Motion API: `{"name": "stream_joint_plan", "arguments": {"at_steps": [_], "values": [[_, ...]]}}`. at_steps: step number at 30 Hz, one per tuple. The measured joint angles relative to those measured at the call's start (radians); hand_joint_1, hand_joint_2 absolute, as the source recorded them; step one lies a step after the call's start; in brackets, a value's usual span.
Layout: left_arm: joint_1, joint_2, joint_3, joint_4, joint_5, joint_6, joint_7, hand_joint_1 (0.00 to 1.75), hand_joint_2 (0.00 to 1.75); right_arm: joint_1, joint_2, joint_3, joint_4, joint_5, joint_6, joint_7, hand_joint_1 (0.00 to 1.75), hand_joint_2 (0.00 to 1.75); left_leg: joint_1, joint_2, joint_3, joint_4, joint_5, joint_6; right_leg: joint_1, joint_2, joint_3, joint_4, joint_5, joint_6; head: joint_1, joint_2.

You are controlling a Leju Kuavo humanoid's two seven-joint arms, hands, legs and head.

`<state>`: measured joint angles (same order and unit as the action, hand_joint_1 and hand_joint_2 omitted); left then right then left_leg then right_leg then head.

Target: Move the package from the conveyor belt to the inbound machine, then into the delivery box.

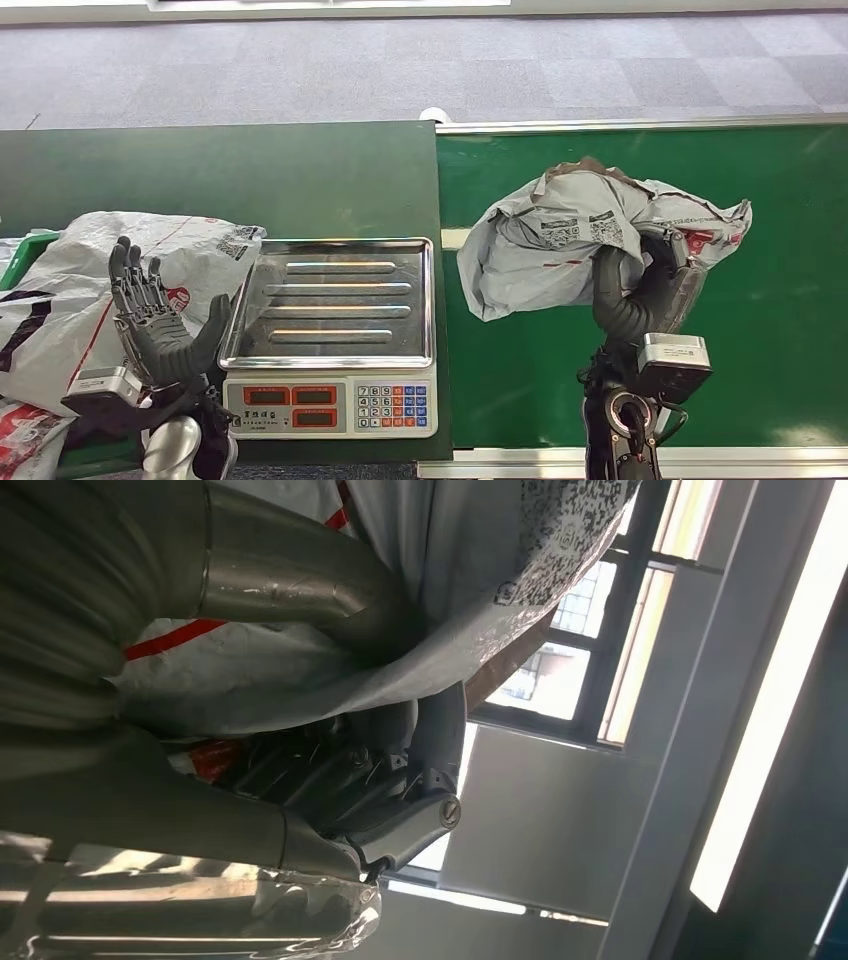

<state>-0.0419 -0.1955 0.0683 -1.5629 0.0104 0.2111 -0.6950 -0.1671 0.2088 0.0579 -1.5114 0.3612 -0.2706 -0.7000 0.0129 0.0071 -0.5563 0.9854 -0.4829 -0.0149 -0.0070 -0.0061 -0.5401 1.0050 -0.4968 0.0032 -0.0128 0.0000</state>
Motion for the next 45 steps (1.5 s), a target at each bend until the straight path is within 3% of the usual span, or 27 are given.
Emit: {"name": "stream_joint_plan", "arguments": {"at_steps": [4, 10, 16, 20, 27, 38, 45], "values": [[0.000, -0.004, 0.006, -0.027, 0.004, 0.013, 0.000, 0.00, 1.75, -0.013, -0.002, 0.026, -0.007, 0.048, -0.013, 0.001, 1.75, 1.75, 0.000, 0.000, -0.001, 0.000, 0.000, 0.000, 0.000, 0.000, 0.000, 0.000, 0.000, 0.000, 0.000, 0.000], [-0.013, -0.011, 0.009, -0.044, 0.034, -0.006, 0.000, 0.00, 1.75, -0.134, -0.016, 0.157, 0.087, 0.347, -0.082, 0.040, 1.75, 1.75, 0.000, 0.000, 0.000, 0.000, 0.000, 0.000, 0.000, 0.001, 0.000, 0.000, 0.000, 0.000, 0.000, 0.000], [-0.030, -0.009, 0.010, -0.023, 0.039, -0.013, 0.000, 0.00, 1.75, -0.363, -0.021, 0.378, 0.391, 0.659, -0.109, 0.150, 1.75, 1.75, 0.000, 0.001, 0.001, 0.000, 0.002, 0.000, 0.000, 0.000, 0.000, 0.002, 0.001, -0.001, 0.000, 0.000], [-0.030, -0.002, 0.012, 0.001, 0.039, -0.019, 0.000, 0.00, 1.75, -0.496, -0.009, 0.536, 0.643, 0.762, -0.105, 0.181, 1.75, 1.75, 0.000, -0.001, 0.000, 0.000, 0.002, 0.000, 0.000, -0.001, 0.000, 0.002, 0.001, -0.001, 0.000, 0.000], [-0.028, 0.009, 0.019, 0.033, 0.036, -0.015, 0.000, 0.00, 1.75, -0.586, 0.016, 0.690, 0.899, 0.768, -0.084, 0.182, 1.75, 1.75, 0.000, -0.001, -0.002, 0.000, 0.002, 0.000, 0.000, -0.001, -0.001, 0.001, 0.001, -0.001, 0.000, 0.000], [-0.019, 0.032, 0.023, 0.079, 0.040, -0.005, 0.000, 0.00, 1.75, -0.620, 0.083, 0.784, 1.050, 0.745, -0.001, 0.192, 1.75, 1.75, 0.000, -0.001, -0.001, 0.000, 0.002, 0.000, 0.000, -0.001, -0.002, 0.002, 0.001, -0.001, 0.000, 0.000], [-0.018, 0.039, 0.023, 0.101, 0.041, -0.011, 0.000, 0.00, 1.75, -0.620, 0.108, 0.804, 1.092, 0.738, -0.094, 0.250, 1.75, 1.75, 0.000, 0.000, -0.002, 0.000, 0.002, 0.000, 0.000, -0.001, -0.002, 0.001, 0.001, -0.001, 0.000, 0.000]]}}
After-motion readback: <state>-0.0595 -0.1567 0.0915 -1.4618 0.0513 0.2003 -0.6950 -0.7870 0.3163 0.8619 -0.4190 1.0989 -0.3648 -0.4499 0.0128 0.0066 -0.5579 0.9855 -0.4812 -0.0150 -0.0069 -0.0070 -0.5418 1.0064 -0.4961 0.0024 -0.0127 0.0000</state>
